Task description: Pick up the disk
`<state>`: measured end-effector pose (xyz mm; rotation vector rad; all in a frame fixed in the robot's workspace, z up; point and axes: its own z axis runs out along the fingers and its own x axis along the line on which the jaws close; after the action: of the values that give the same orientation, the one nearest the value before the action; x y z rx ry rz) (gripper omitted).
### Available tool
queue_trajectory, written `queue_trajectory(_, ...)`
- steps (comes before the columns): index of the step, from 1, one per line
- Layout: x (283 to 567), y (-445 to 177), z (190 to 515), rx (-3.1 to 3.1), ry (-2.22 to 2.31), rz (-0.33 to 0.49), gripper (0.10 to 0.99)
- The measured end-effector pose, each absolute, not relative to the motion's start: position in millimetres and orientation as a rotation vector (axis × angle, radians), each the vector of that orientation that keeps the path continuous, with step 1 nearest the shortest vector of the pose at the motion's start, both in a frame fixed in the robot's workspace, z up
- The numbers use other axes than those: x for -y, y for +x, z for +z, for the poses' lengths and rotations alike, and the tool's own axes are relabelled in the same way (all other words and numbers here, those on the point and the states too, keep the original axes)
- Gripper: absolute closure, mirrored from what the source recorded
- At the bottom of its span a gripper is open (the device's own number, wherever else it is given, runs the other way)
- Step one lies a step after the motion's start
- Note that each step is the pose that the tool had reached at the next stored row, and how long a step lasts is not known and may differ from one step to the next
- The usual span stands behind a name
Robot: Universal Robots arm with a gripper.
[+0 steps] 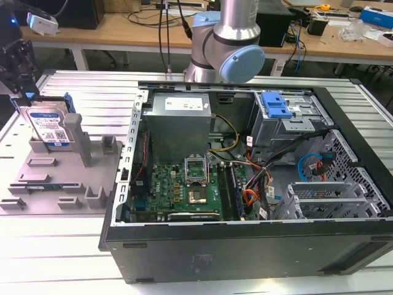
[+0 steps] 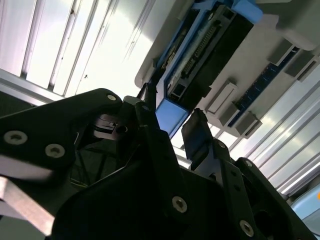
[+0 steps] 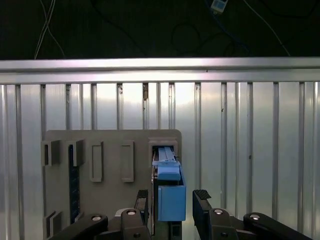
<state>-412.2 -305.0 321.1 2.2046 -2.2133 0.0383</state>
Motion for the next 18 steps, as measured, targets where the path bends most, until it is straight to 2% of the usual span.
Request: queue_trajectory(18,305,-413,308,2.204,2.213,0.039,0.604)
